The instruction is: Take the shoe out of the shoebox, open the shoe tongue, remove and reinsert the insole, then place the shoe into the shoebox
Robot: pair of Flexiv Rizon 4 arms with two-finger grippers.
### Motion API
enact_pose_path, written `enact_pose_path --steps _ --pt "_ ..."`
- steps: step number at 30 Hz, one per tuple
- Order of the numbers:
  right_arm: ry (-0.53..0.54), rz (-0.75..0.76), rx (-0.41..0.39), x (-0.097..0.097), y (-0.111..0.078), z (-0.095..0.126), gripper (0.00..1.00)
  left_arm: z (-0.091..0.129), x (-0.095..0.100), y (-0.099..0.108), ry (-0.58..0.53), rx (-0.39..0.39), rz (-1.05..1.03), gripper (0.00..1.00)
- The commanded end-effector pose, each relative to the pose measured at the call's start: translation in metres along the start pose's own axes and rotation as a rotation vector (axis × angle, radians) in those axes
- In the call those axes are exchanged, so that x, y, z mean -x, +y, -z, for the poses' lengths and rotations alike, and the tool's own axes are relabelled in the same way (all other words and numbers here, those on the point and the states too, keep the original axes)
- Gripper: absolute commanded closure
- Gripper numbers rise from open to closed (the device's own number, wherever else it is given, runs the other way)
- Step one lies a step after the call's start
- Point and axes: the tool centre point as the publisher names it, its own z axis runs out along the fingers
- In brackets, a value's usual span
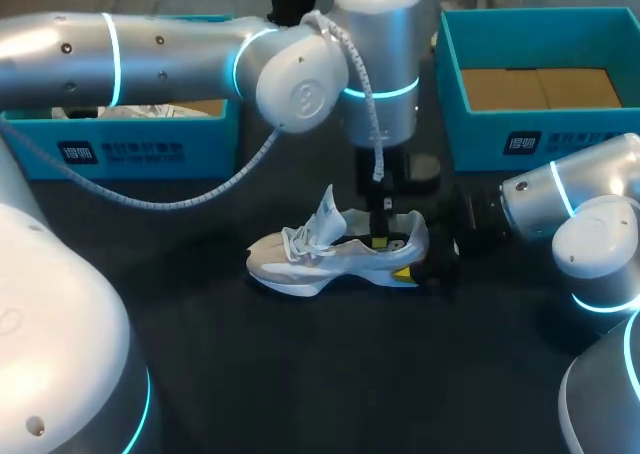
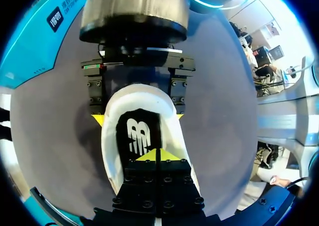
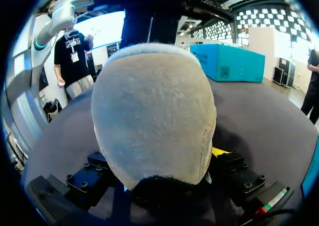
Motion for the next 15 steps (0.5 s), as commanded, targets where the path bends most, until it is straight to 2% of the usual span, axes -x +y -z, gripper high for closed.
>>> enact_pose_path --steps 1,15 --pt "0.000 -0.001 -0.002 -0.001 -0.007 -0.012 1.00 -0.005 -0.003 0.007 -0.006 -0.018 0.001 1.00" --pt "0.000 -0.001 -0.002 -0.001 -0.007 -0.012 1.00 -0.016 -0.008 0.010 0.019 -0.017 -0.060 1.00"
